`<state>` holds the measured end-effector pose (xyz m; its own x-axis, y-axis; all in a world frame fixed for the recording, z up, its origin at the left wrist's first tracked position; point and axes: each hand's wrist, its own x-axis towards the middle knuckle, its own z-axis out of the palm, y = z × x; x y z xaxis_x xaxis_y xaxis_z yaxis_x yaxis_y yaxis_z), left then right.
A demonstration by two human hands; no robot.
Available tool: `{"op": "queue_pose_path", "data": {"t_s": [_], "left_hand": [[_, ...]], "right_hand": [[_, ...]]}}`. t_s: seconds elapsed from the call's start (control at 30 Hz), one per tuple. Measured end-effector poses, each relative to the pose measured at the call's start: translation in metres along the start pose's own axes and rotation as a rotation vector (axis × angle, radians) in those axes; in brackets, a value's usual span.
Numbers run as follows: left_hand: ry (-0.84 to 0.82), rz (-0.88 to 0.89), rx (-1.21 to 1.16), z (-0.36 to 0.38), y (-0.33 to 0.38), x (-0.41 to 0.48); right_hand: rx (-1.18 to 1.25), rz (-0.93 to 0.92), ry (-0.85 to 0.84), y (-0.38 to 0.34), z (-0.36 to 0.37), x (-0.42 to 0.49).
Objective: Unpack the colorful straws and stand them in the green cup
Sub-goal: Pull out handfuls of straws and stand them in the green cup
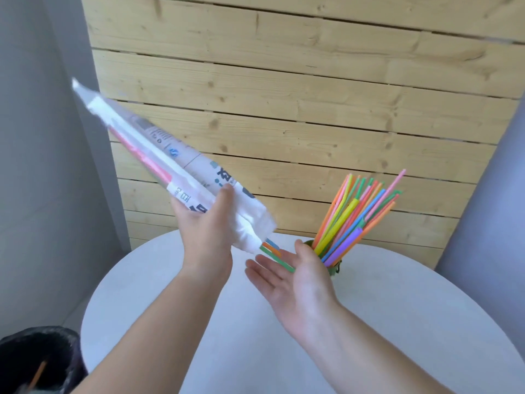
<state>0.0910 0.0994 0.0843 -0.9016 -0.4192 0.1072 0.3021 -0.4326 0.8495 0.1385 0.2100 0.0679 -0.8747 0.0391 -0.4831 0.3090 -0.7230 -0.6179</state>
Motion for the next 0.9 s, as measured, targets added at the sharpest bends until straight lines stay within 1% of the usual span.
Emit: {"op": "queue_pose_path", "data": {"t_s": [0.1, 0.17, 0.27, 0.43, 0.6, 0.77, 0.9], "left_hand": [[-0.097, 0.077, 0.129, 0.006, -0.001, -0.013], [-0.145, 0.120, 0.176, 0.009, -0.004, -0.018], [-0.182, 0.152, 0.193, 0.012, -0.007, -0.021], [-0.185, 0.154, 0.205, 0.015, -0.011, -0.022], [-0.156, 0.165, 0.205, 0.013, -0.011, -0.018], [-0.216, 0.230, 0.208, 0.015, -0.009, -0.024], [-0.233, 0.180, 0.205, 0.014, -0.012, -0.023]], "right_hand": [[0.137, 0.042, -0.029, 0.003, 0.001, 0.006], [0.172, 0.039, -0.035, 0.004, 0.000, 0.011], [0.152, 0.023, -0.050, 0.004, -0.002, 0.013], [0.053, 0.004, -0.142, 0.001, -0.002, 0.012], [-0.061, 0.075, -0.029, 0.004, -0.009, 0.024], [-0.022, 0.118, -0.047, 0.004, -0.012, 0.032], [-0.005, 0.102, -0.068, 0.005, -0.014, 0.033]]}}
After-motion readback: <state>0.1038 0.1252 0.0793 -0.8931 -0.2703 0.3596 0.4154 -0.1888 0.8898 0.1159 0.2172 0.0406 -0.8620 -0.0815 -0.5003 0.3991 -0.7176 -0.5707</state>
